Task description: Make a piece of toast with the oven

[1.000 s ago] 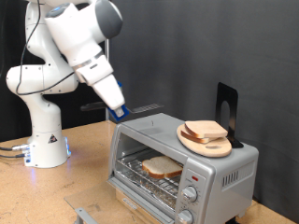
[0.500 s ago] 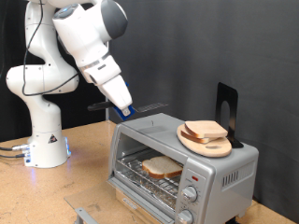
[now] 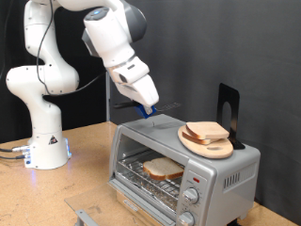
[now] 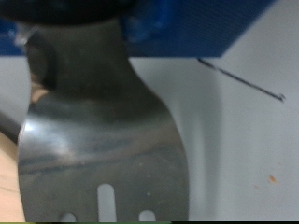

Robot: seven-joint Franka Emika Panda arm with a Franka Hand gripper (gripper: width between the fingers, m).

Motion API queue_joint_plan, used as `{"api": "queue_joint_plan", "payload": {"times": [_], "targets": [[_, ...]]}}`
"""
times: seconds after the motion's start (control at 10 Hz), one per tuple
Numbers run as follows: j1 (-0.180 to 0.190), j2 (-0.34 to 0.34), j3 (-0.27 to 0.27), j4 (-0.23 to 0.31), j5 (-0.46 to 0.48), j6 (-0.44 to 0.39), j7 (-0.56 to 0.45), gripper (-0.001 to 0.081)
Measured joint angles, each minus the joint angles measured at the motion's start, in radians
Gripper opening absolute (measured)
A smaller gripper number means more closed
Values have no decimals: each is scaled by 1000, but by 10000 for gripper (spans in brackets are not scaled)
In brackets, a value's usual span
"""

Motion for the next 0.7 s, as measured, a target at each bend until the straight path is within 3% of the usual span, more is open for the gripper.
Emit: {"api": "queue_joint_plan", "payload": {"times": [0.3,0.7], "targets": [[20,-16,39,-29,15,10,1,391],[21,-7,100,-88,15,95,41,391]]}}
